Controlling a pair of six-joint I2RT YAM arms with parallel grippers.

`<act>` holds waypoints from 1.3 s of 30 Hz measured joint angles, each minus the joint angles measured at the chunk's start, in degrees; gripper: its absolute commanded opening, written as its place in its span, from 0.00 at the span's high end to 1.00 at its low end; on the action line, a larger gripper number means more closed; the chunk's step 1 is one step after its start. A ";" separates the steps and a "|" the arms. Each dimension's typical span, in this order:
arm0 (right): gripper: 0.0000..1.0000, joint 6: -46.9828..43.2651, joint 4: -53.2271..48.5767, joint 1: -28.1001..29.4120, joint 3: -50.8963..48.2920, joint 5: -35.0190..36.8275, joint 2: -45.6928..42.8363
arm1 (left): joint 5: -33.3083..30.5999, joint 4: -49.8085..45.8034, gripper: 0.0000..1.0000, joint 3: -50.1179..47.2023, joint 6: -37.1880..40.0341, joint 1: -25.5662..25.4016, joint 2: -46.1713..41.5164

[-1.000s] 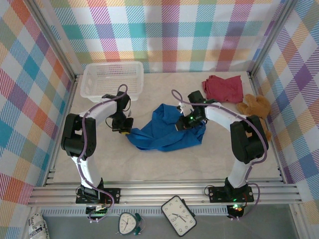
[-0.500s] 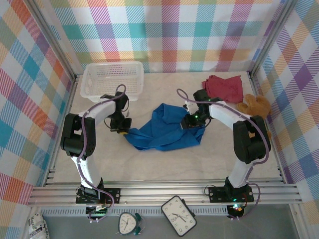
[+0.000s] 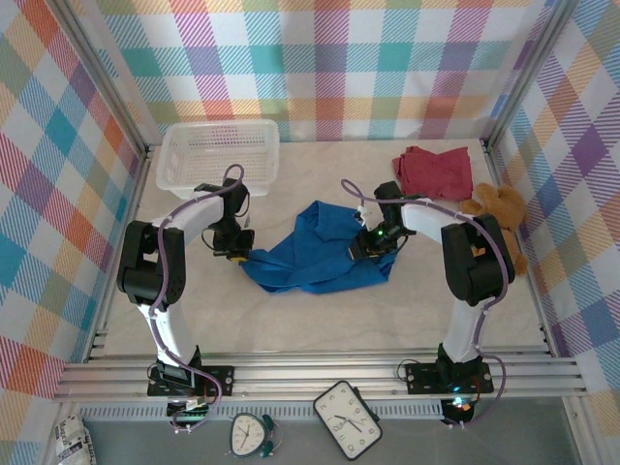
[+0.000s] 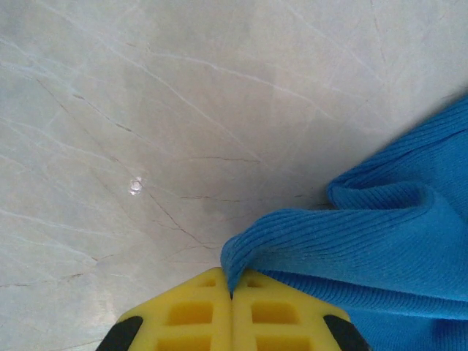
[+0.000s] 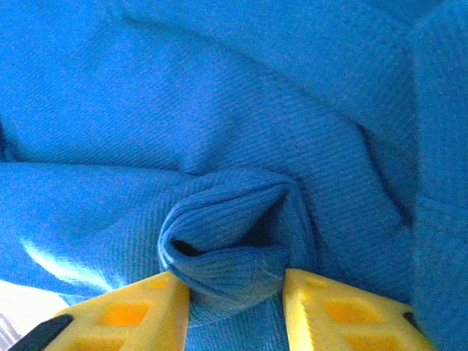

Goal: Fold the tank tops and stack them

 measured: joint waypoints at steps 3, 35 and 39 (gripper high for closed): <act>0.67 -0.02 0.66 0.68 0.00 -1.27 0.00 | 0.00 -0.17 1.00 0.07 0.00 0.00 0.00; 1.00 2.64 -10.19 1.31 13.90 4.42 -37.38 | -4.96 -13.68 1.00 24.50 -2.14 0.02 -23.71; 1.00 2.60 -10.29 1.38 18.51 2.97 -42.34 | -7.30 -17.46 1.00 33.92 -3.15 0.02 -27.61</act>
